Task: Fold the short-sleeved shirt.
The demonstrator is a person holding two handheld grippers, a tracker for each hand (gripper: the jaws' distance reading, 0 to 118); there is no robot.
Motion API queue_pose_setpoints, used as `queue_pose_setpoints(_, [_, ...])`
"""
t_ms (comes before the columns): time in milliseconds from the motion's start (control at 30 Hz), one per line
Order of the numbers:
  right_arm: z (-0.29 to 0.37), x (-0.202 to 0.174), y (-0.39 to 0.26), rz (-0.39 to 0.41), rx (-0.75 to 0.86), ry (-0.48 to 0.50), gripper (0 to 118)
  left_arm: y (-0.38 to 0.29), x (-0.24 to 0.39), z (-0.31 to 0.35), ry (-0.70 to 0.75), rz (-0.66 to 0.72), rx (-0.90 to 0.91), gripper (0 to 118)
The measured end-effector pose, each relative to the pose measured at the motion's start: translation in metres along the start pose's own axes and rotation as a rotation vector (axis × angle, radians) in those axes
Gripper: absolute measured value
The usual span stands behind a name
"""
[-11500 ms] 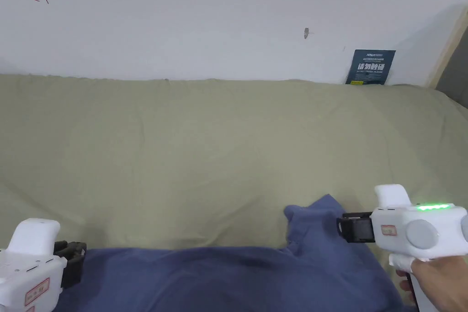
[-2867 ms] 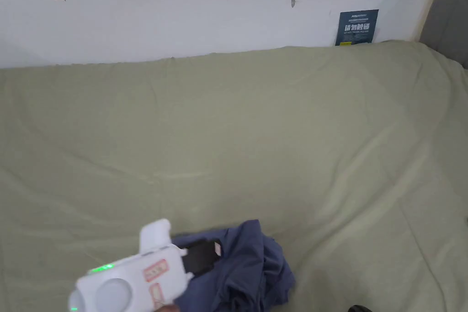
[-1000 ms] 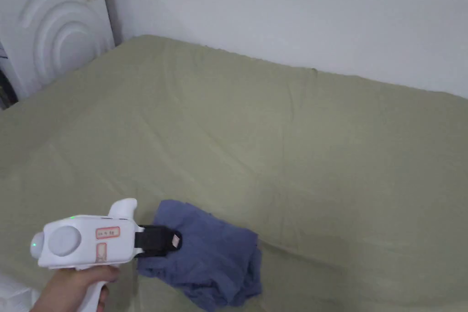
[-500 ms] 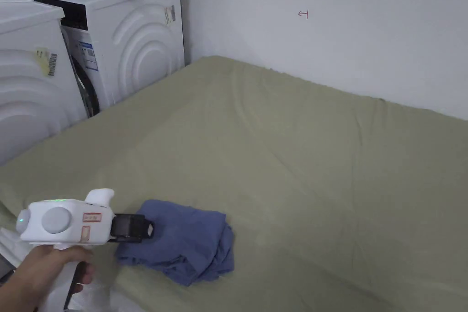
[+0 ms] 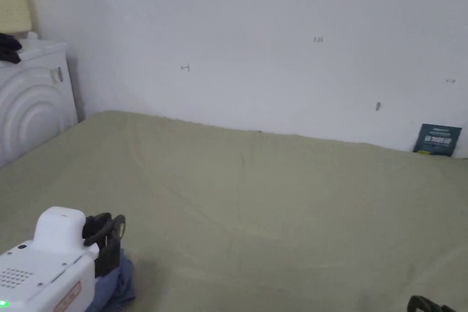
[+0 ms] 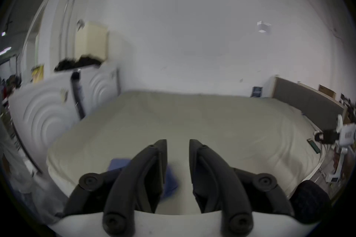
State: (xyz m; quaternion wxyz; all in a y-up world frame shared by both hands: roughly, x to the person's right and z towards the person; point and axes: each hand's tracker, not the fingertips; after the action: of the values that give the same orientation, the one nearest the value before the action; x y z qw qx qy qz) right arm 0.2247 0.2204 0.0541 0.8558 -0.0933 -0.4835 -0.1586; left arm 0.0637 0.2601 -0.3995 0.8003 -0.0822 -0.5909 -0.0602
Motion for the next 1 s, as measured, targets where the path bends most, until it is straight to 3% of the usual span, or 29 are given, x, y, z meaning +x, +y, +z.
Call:
queue_pose_setpoints(200, [0.067, -0.015, 0.052, 0.167, 0.216, -0.023, 11, 0.039, 0.107, 0.04, -0.092, -0.036, 0.164, 13])
queue_pose_setpoints(333, [0.095, -0.018, 0.06, 0.179, 0.289, -0.047, 11, 0.048, 0.141, 0.064, -0.064, -0.089, 0.24, 13])
queue_pose_setpoints(433, [0.098, -0.019, 0.058, 0.233, 0.326, -0.082, 11, 0.05, 0.149, 0.069, -0.017, -0.116, 0.262, 13])
queue_pose_setpoints(767, [0.09, -0.02, 0.056, 0.204, 0.336, -0.085, 13, 0.051, 0.153, 0.071, -0.014, -0.124, 0.279, 14])
queue_pose_setpoints(800, [0.09, -0.02, 0.056, 0.2, 0.339, -0.088, 17, 0.052, 0.153, 0.071, -0.009, -0.121, 0.28, 18])
queue_pose_setpoints(833, [0.09, -0.019, 0.057, 0.193, 0.342, -0.091, 29, 0.053, 0.152, 0.07, -0.003, -0.117, 0.279, 29])
queue_pose_setpoints(933, [0.091, -0.016, 0.059, 0.174, 0.338, -0.08, 71, 0.055, 0.151, 0.071, -0.005, -0.105, 0.281, 81])
queue_pose_setpoints(1000, [0.09, -0.016, 0.059, 0.177, 0.33, -0.082, 78, 0.056, 0.152, 0.071, 0.001, -0.106, 0.278, 86])
